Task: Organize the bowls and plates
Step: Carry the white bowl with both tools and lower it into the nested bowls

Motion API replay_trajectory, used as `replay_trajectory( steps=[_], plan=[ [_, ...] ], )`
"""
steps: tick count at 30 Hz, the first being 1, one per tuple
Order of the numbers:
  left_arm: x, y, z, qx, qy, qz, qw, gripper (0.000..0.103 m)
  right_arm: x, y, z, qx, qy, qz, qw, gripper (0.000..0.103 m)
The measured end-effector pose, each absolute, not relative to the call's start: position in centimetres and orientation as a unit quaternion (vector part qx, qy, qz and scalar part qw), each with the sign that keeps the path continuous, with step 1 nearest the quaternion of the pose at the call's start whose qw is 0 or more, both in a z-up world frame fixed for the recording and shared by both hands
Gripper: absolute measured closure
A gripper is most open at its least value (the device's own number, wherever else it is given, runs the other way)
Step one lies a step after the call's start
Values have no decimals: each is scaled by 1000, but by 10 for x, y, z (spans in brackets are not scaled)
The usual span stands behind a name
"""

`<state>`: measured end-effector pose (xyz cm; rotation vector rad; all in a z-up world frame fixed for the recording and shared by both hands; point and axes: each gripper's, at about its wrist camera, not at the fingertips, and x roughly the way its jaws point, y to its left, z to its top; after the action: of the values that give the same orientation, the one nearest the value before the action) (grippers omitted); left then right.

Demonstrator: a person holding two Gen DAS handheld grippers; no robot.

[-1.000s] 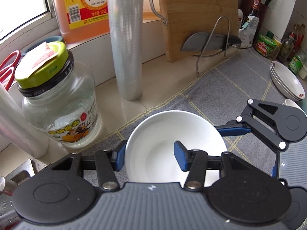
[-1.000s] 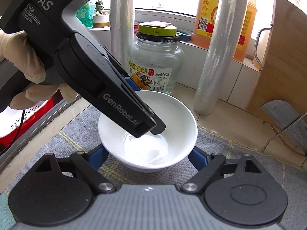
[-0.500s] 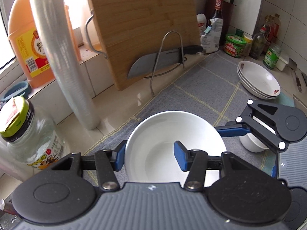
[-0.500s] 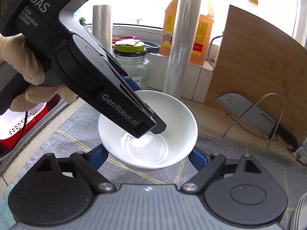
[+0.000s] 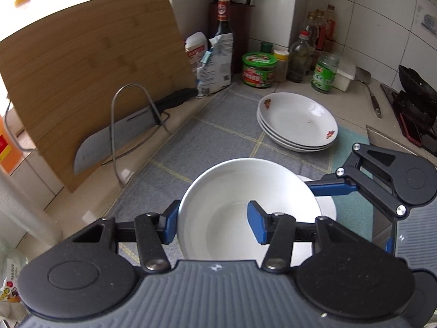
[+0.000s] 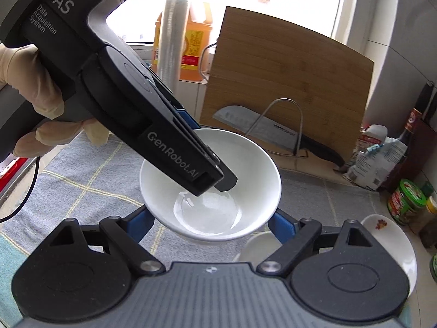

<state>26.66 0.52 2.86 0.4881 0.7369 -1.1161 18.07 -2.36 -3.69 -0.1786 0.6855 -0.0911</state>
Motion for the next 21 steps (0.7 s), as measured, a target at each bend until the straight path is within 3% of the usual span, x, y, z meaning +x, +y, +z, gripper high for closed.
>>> replay_trajectory(
  steps=[21],
  plan=[
    [245, -67, 14, 227, 364, -564, 705, 52, 149, -86, -41, -33, 379, -95, 920, 11]
  ],
)
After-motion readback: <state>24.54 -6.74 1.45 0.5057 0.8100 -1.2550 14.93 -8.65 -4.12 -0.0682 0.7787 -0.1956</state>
